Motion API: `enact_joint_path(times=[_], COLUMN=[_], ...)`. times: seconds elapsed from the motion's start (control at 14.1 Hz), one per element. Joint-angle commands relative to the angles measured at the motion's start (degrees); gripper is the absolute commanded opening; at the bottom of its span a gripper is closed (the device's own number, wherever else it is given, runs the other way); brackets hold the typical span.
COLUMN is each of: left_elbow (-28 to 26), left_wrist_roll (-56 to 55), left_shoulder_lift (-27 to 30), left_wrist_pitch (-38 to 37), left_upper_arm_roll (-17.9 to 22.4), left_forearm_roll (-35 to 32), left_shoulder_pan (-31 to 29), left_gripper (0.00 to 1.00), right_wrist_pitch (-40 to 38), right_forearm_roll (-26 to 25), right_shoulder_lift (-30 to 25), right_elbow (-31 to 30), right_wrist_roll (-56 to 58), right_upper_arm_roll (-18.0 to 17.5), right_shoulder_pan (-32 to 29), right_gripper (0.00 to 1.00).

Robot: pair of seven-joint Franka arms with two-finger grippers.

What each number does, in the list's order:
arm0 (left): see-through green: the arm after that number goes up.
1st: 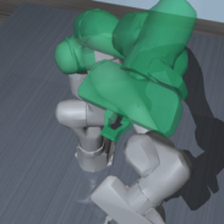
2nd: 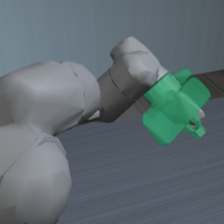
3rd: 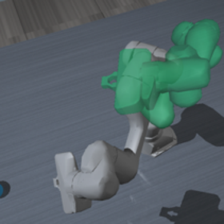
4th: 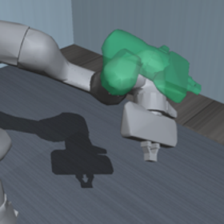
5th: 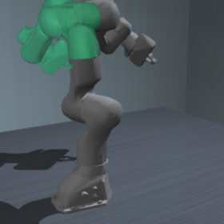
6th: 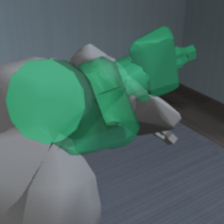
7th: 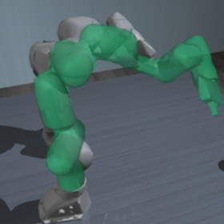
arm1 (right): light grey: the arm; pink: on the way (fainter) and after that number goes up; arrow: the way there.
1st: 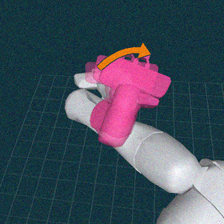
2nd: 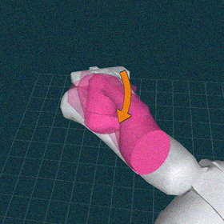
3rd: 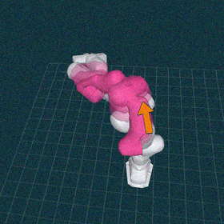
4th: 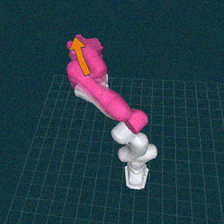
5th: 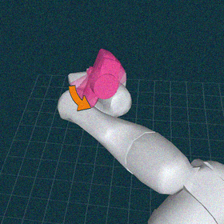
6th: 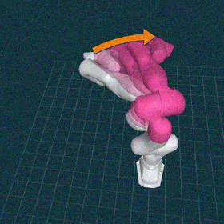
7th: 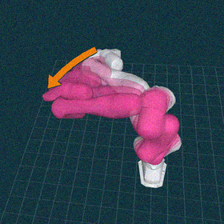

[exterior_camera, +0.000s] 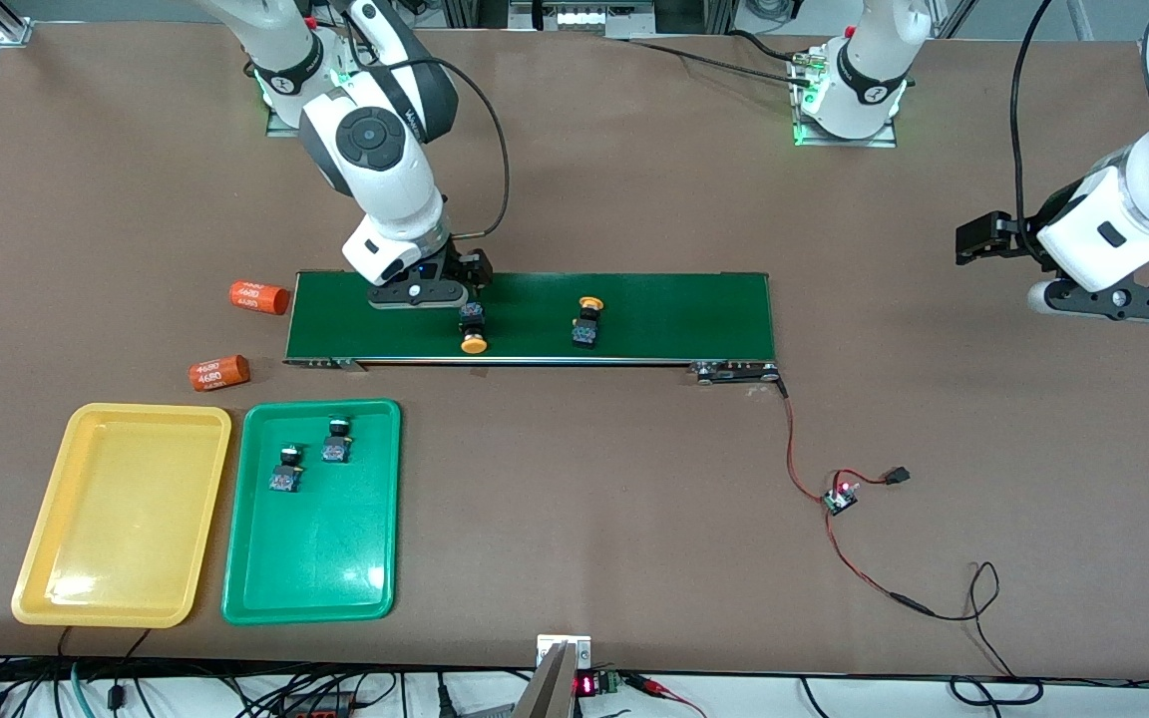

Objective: Sort buttons by color to trays

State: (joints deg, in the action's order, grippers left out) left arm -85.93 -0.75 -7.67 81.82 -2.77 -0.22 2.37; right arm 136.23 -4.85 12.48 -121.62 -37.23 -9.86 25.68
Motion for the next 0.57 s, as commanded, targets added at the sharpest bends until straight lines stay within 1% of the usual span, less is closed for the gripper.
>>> enact_joint_path(times=[0.0,0.28,0.35,0.42,0.5], left_elbow=[1.73,1.73,1.64,1.64,1.64], left_wrist_roll=[1.27,1.27,1.27,1.27,1.27], left_shoulder_lift=[-0.67,-0.67,-0.67,-0.67,-0.67], left_wrist_pitch=[-1.13,-1.13,-1.13,-1.13,-1.13], left_upper_arm_roll=[-0.13,-0.13,-0.13,-0.13,-0.13], left_forearm_roll=[-0.83,-0.75,-0.75,-0.75,-0.83], left_shoulder_pan=[-0.26,-0.26,-0.26,-0.26,-0.26], left_gripper=[1.0,1.0,1.0,1.0,1.0], right_wrist_pitch=[2.63,7.46,8.34,8.96,9.32], right_forearm_roll=[0.11,0.02,0.02,-0.42,-0.51], right_shoulder_lift=[1.58,5.01,5.88,6.5,6.94], right_elbow=[-1.16,-1.08,-0.99,-0.99,-0.99], right_wrist_roll=[-0.3,-0.21,-0.21,-0.12,0.14], right_upper_arm_roll=[-0.07,0.19,0.19,0.19,0.28], right_shoulder_pan=[-0.54,-1.07,-1.07,-1.07,-1.25], right_gripper=[1.0,1.0,0.95,0.88,0.77])
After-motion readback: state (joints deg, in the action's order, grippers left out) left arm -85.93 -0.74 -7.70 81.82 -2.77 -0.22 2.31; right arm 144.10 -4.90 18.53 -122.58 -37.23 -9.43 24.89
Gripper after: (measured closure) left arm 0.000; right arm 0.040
